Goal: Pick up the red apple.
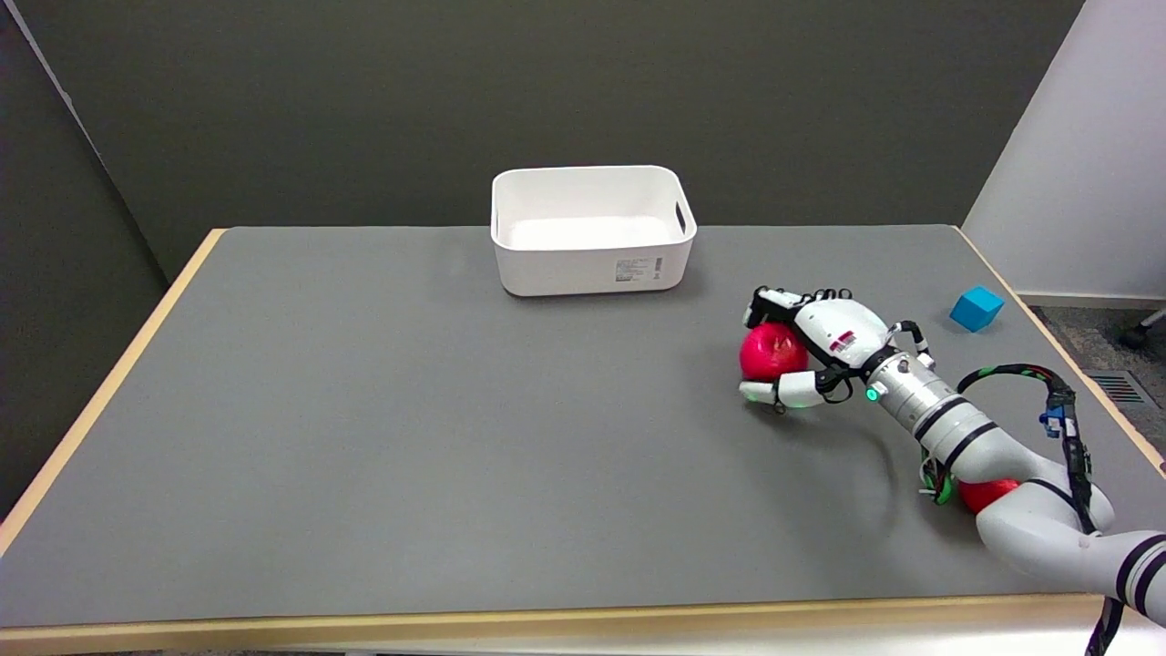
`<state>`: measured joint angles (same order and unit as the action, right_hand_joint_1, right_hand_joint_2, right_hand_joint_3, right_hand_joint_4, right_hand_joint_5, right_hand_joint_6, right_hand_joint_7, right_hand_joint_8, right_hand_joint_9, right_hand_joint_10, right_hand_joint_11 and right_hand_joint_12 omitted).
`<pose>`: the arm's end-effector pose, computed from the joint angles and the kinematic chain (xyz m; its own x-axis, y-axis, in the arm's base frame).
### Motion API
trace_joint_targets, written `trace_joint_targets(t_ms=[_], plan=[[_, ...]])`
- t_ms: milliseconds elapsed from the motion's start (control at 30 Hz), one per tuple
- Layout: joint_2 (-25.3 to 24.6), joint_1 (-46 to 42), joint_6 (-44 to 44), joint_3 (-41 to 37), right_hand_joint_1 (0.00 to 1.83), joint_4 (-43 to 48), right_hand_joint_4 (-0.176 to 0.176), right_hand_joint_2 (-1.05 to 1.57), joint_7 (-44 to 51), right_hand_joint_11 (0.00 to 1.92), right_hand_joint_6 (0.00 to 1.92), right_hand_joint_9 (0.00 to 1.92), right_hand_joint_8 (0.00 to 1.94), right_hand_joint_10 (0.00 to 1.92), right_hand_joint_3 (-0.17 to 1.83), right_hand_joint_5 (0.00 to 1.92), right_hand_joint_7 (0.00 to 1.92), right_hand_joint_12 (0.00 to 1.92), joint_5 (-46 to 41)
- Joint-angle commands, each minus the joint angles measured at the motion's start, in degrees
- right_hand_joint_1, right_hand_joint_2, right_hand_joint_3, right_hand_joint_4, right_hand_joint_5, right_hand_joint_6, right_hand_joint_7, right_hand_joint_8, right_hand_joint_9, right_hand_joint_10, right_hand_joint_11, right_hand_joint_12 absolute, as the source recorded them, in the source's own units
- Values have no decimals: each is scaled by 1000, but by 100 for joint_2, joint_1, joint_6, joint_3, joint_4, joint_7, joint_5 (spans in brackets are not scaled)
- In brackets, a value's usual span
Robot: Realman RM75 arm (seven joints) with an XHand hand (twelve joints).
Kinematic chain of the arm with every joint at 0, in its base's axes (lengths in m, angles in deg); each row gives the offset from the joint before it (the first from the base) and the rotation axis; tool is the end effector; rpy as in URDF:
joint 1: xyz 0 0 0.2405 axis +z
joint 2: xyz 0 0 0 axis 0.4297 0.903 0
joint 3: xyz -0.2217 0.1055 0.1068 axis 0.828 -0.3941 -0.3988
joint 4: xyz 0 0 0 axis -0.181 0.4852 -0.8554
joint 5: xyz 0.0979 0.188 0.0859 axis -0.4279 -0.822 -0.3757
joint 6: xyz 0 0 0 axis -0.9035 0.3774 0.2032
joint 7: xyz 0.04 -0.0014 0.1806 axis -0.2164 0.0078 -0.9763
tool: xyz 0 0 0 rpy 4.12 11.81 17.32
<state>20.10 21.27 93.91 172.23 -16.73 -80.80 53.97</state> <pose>-0.3111 -0.3667 0.4426 0.9837 -0.0296 0.1775 -0.1789 -0.0533 0.9824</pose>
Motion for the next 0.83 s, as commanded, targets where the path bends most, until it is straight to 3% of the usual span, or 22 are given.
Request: trace_joint_targets(t_ms=[33,67,100,167,267,433,567,633,667,833], plan=[[28,65,548,-197,1226,153,-69,1201,46,636,1642,759,1384,1548,185,530,732,1588,43],[37,76,617,-235,1133,211,-24,1202,46,637,1655,777,1397,1516,211,550,750,1606,54],[55,99,745,-335,1124,315,-17,1177,46,648,1652,794,1386,1529,254,568,761,1612,91],[76,167,926,-520,1134,476,-16,1125,44,672,1640,827,1355,1565,333,603,781,1619,253],[119,493,1121,-627,1136,648,-17,1156,6,690,1633,847,1338,1510,260,611,780,1571,517],[184,1651,1173,-70,1145,520,-20,1100,46,677,1627,821,1318,1523,355,629,801,1620,859],[8,2998,1054,893,1153,-144,-35,1124,48,666,1619,819,1299,1457,299,618,812,1585,1052],[-170,3551,993,1310,1310,-580,-114,1090,44,666,1602,799,1270,1501,314,597,788,1560,1067],[-335,3900,944,1542,1333,-920,-128,1086,27,666,1599,797,1265,1504,315,593,785,1553,1097],[-1136,4885,761,1893,1335,-2222,-132,1082,6,666,1594,804,1263,1489,317,590,797,1548,1413]])
